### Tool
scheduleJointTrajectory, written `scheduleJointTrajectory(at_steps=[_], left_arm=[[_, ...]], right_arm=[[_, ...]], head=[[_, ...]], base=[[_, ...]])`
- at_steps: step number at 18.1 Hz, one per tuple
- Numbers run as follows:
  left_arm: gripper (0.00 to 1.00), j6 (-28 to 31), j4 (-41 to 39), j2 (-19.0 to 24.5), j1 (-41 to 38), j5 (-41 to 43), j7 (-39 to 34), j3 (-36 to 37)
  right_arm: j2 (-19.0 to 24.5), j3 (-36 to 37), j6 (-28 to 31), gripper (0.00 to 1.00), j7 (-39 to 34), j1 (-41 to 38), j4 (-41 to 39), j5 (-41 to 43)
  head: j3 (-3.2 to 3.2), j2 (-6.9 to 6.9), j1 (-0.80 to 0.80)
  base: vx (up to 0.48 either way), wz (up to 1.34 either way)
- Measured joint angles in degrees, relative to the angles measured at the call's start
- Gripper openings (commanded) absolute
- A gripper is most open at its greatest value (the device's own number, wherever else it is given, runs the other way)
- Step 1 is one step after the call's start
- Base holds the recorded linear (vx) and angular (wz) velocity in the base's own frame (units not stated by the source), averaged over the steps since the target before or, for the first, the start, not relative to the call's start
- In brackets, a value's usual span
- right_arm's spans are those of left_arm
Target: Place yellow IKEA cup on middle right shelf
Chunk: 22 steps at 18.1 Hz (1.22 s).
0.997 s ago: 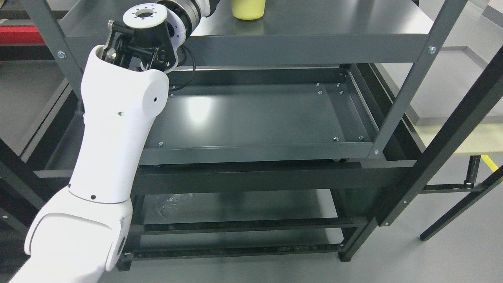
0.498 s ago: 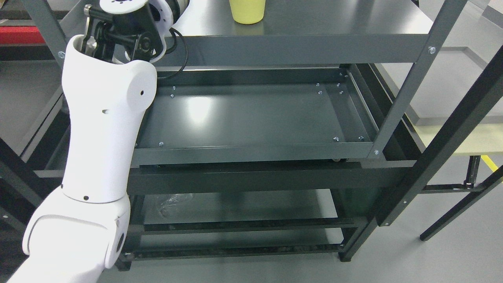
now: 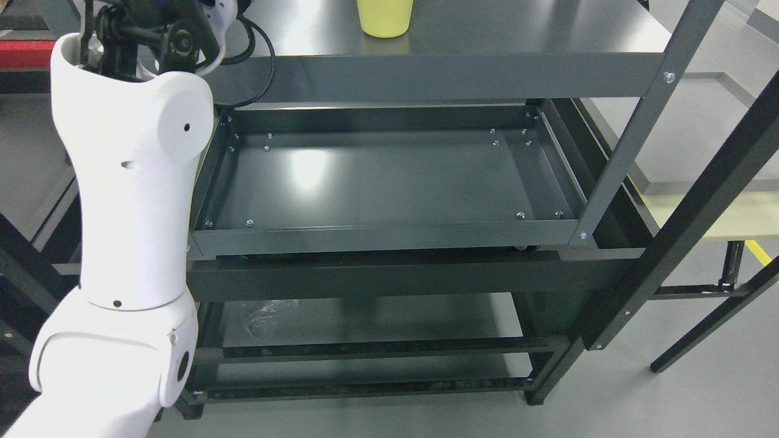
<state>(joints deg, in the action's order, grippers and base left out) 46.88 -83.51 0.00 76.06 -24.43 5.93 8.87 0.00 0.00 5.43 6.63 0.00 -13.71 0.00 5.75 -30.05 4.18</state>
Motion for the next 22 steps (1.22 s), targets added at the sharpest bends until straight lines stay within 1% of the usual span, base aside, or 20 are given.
scheduleJointTrajectory(at_steps=[2, 9, 11, 13, 16, 20, 22], left_arm=[[0.97, 0.20, -0.61, 0.00, 0.02, -0.53, 6.76, -0.55], [0.98, 0.30, -2.40, 0.00, -2.09, -1.56, 38.86, -0.92], [0.98, 0.34, -3.36, 0.00, -4.04, -1.81, 45.11, 0.01], [0.98, 0.35, -4.66, 0.00, -6.71, -2.27, 48.34, 1.33], [0.98, 0.35, -6.78, 0.00, -11.82, -3.04, 50.34, 3.69], [0.98, -0.66, -9.80, 0.00, -22.63, -3.58, 51.10, 7.49], [0.98, -2.76, -10.77, 0.00, -28.17, -3.60, 51.05, 9.07]], right_arm=[[0.00, 0.00, 0.01, 0.99, 0.00, 0.00, 0.00, 0.00], [0.00, 0.00, 0.14, 0.99, 0.00, 0.00, 0.00, 0.00], [0.00, 0.00, 0.10, 0.99, -0.01, 0.00, 0.00, 0.00], [0.00, 0.00, 0.05, 0.99, -0.10, 0.00, 0.00, 0.00], [0.00, 0.00, 0.00, 1.00, -0.18, 0.00, 0.00, 0.00], [0.00, 0.00, -0.04, 0.99, -0.18, 0.00, 0.00, 0.00], [0.00, 0.00, -0.05, 1.00, -0.16, 0.00, 0.00, 0.00]], head=[[0.00, 0.00, 0.00], [0.00, 0.00, 0.00], [0.00, 0.00, 0.00], [0.00, 0.00, 0.00], [0.00, 0.00, 0.00], [0.00, 0.00, 0.00], [0.00, 0.00, 0.00]], base=[[0.000, 0.00], [0.000, 0.00], [0.000, 0.00], [0.000, 0.00], [0.000, 0.00], [0.000, 0.00], [0.000, 0.00]])
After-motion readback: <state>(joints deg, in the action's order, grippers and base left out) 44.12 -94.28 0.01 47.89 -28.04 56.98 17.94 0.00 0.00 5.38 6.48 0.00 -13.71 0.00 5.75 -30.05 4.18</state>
